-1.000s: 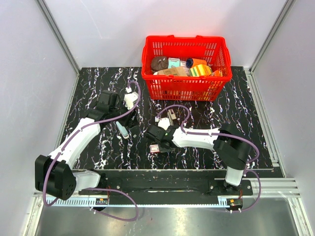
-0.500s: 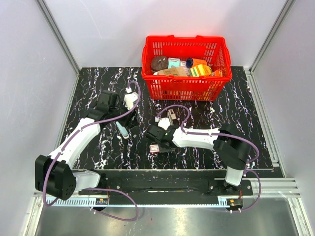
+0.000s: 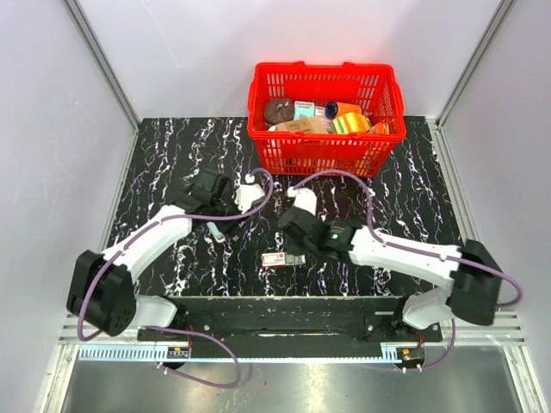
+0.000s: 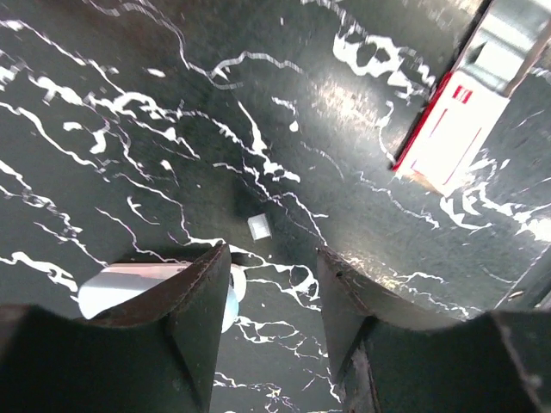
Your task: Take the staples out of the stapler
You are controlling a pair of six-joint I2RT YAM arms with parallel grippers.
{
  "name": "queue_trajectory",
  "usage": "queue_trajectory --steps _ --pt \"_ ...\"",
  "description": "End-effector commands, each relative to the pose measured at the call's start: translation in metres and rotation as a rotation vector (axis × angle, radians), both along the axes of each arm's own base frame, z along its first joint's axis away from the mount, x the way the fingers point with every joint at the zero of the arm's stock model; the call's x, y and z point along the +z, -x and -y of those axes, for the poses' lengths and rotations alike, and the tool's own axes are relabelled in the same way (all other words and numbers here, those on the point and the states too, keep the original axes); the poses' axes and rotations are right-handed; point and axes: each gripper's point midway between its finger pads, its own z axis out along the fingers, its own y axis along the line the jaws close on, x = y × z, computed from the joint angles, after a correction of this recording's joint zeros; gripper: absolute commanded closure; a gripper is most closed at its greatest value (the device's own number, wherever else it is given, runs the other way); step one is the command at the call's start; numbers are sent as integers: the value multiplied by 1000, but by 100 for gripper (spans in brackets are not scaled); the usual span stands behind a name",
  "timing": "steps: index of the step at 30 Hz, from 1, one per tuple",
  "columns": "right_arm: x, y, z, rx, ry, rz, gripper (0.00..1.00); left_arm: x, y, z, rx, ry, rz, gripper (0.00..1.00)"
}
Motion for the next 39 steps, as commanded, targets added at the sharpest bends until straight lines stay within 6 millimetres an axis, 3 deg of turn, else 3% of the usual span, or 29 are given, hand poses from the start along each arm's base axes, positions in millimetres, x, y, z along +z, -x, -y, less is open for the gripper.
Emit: queue_trajectory --steps 1,5,9,12,21,30,39 --pt "10 -16 29 -48 -24 84 70 -28 -4 -11 2 -123 -7 51" --pt "-7 -13 47 -73 -18 74 70 -43 -3 -11 34 -177 -17 51" --pt "-18 -8 48 -74 -53 59 70 -54 -3 -11 77 -214 -35 50" --pt "-19 -8 48 -72 -55 57 70 -67 1 -8 54 -246 -44 49" --pt "-20 -8 49 -70 -69 52 70 -81 -15 -5 141 -282 -90 49" --pt "-21 -9 51 -69 -87 47 70 -79 -22 3 170 -262 -102 49" --pt "-21 -9 52 -71 -96 44 71 -74 -11 12 118 -198 -125 50"
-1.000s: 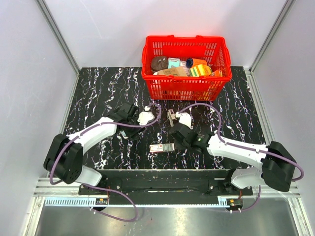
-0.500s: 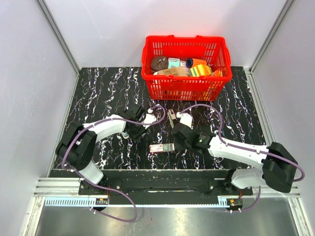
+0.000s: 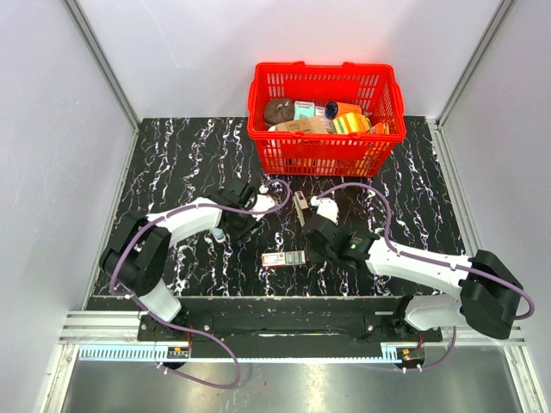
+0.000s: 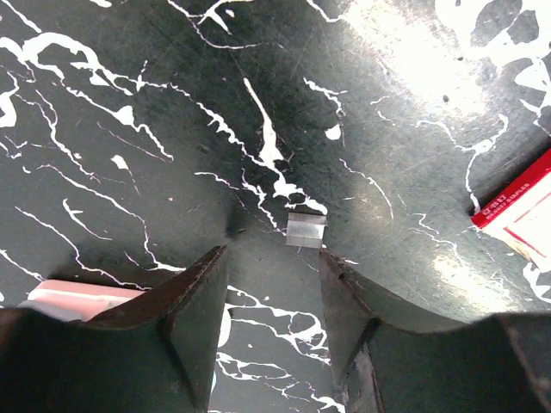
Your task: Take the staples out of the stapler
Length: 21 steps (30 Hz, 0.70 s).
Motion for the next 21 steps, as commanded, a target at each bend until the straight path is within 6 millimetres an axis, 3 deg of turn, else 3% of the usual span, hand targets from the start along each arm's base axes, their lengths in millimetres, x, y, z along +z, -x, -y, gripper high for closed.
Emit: queue_trajectory --steps 1,8,13,21 --pt "13 -6 -4 -4 -53 31 71 21 -7 18 -22 95 41 50" --pt "13 -6 -2 -9 -55 30 71 39 -22 26 -67 120 100 49" --pt "12 -7 0 -15 -60 31 71 29 -30 15 -71 66 107 49" --pt "11 -8 2 -18 -78 22 71 14 -25 -5 -110 -26 125 50"
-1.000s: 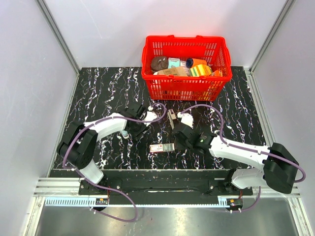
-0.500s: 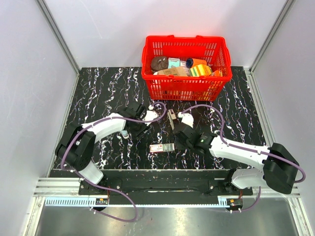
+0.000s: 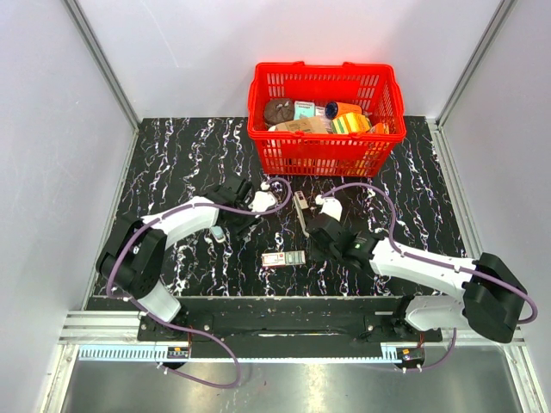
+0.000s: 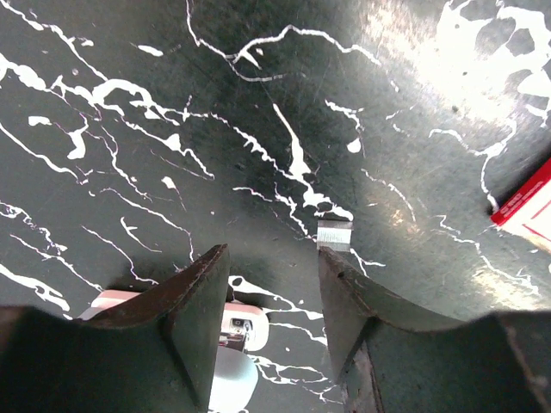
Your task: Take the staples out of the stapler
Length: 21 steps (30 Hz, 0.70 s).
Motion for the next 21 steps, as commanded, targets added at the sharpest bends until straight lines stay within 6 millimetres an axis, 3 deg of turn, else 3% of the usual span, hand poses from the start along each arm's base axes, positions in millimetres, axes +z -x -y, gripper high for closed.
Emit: queue_trajectory --steps 1,9,21 --pt "11 -6 -3 -7 -55 26 71 -4 -7 -12 -24 -61 46 50" --pt "12 -6 -3 -9 -70 26 71 -18 -2 -17 -53 -123 54 51" --pt "11 -6 -1 -13 -76 21 71 -16 9 10 -109 -98 50 51"
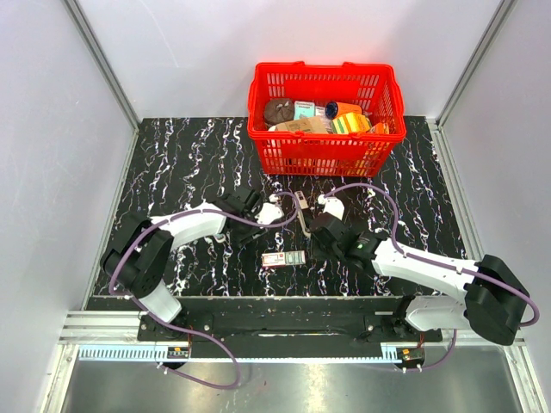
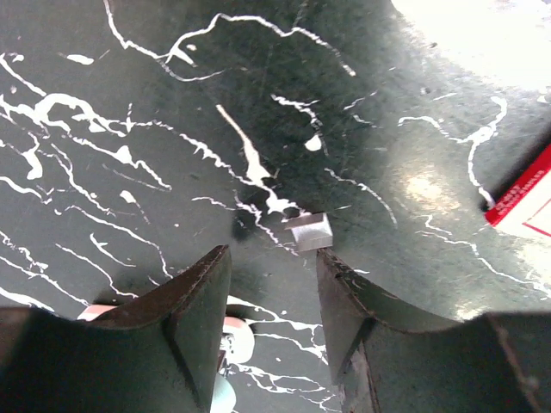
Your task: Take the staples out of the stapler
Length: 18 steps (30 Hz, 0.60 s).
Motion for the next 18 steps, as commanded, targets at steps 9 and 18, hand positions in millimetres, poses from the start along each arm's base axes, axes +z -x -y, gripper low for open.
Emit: queue_trajectory --steps 9,18 --pt "12 -7 -2 -11 -55 29 71 6 6 31 -43 45 -1 51" --pt "13 -6 -2 -11 -62 32 70 5 -20 31 -41 -14 77 51"
